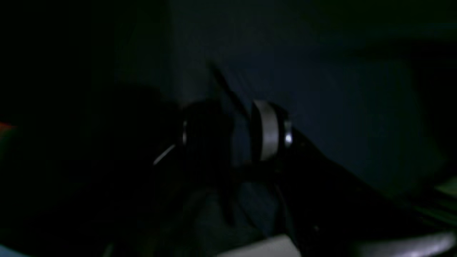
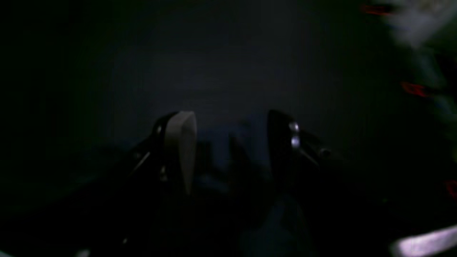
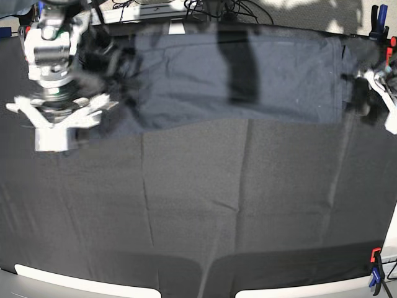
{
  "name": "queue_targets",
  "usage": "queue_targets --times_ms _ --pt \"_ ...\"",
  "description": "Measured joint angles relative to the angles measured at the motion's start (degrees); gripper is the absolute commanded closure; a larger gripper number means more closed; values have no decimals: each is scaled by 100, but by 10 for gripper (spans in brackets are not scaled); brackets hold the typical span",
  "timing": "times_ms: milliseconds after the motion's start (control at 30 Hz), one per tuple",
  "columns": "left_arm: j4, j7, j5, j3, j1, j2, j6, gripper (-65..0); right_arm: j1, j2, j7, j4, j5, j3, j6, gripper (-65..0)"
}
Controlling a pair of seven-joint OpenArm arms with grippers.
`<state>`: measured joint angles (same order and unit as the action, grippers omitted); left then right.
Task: Layout the t-shirt on the table in an organized manner, then fold the t-shirt properly
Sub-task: 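Hold both shirt corners and stretch them apart along the collar edge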
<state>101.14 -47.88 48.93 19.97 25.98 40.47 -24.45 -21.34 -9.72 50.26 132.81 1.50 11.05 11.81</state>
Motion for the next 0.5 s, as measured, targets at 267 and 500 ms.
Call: queue_targets --times_ms 267,500 --pt "-1447 -470 1475 22 -330 -282 -396 -207 -704 0 -199 0 -1617 0 2304 -312" --pt "-1773 -658 1753 2 -317 -522 -573 -207 -1294 -13 -149 0 -1641 0 2415 -312"
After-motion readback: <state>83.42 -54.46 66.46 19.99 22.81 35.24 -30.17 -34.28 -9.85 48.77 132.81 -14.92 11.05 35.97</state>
